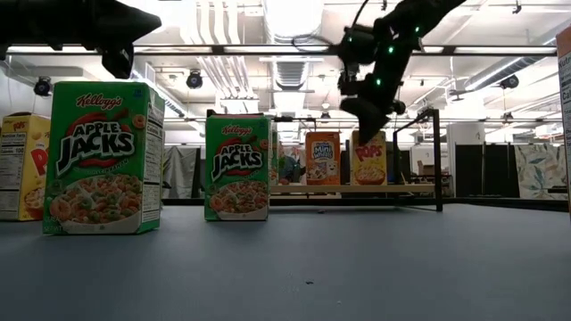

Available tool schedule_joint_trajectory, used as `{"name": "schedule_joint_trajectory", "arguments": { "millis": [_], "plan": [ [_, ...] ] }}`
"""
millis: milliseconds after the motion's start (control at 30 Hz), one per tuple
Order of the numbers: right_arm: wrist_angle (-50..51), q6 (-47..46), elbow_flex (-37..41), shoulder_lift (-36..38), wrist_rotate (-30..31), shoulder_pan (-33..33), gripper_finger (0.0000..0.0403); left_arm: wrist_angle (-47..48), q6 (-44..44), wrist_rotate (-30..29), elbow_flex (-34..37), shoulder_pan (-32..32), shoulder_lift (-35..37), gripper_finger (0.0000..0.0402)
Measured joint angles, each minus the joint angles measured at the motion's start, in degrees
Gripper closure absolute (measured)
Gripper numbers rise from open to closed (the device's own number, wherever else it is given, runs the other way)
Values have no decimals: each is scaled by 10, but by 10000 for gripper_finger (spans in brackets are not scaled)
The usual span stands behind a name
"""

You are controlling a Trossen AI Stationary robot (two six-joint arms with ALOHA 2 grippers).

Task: Stack cereal on shelf
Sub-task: Stack the right yellow cereal box on the shelf, then stack the right green cereal box on the shelf

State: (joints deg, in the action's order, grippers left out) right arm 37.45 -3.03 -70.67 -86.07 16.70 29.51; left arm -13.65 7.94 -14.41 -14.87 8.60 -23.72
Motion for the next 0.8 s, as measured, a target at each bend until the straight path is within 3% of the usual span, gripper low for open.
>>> {"name": "schedule_joint_trajectory", "arguments": {
  "millis": [267,533,700,800],
  "plan": [
    [-22,9,15,84,-6,-95,394,-47,30,0,0,0,-46,402],
    [-234,71,142,195,-6,-211,394,-216,43,23,-4,7,-163,402],
    [-351,106,228,254,-6,-263,394,-214,55,32,-49,35,-233,402],
    [-390,123,267,282,-6,-282,394,-154,55,33,-96,52,-266,402]
  ]
}}
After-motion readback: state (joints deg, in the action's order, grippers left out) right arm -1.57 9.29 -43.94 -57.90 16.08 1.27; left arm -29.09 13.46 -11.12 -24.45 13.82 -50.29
